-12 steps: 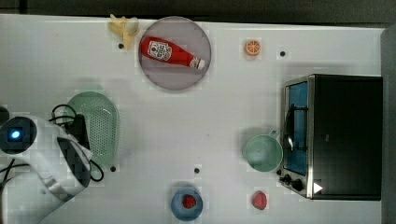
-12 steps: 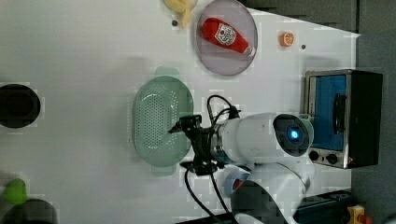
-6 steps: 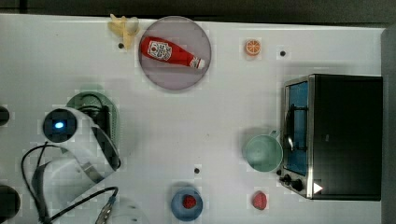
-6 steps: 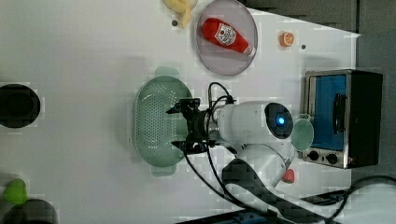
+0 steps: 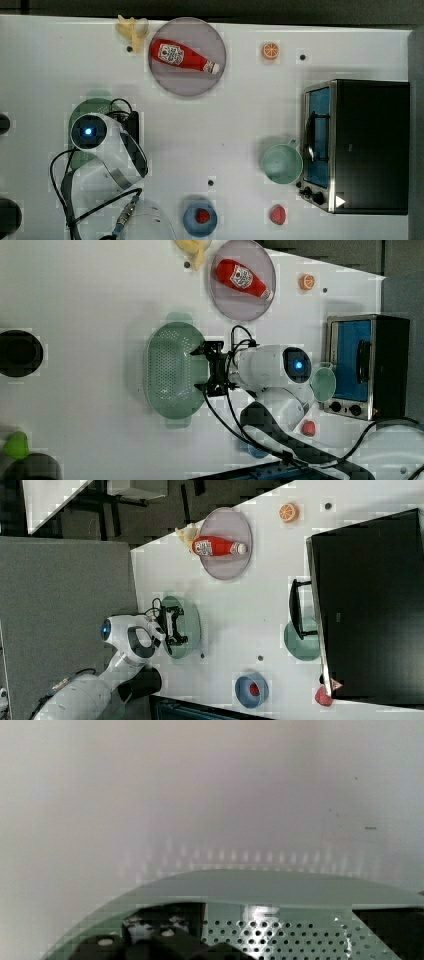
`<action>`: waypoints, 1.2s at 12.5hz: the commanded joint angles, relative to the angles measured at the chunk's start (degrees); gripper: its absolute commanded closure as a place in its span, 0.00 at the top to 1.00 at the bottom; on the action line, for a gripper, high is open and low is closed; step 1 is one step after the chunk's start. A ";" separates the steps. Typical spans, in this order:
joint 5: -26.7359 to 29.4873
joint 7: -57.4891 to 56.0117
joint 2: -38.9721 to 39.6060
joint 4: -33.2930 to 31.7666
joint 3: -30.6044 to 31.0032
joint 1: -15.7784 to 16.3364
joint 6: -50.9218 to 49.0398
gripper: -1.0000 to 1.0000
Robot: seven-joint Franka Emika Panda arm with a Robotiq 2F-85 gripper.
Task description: Drag strainer left to right.
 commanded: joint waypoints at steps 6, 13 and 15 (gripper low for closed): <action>0.61 0.42 -2.47 -4.34 -4.68 0.60 1.13 1.00; 0.53 -7.33 -6.55 -9.33 -11.77 -0.64 1.14 1.00; 0.53 -9.58 -7.05 -9.92 -14.29 -0.88 1.14 1.00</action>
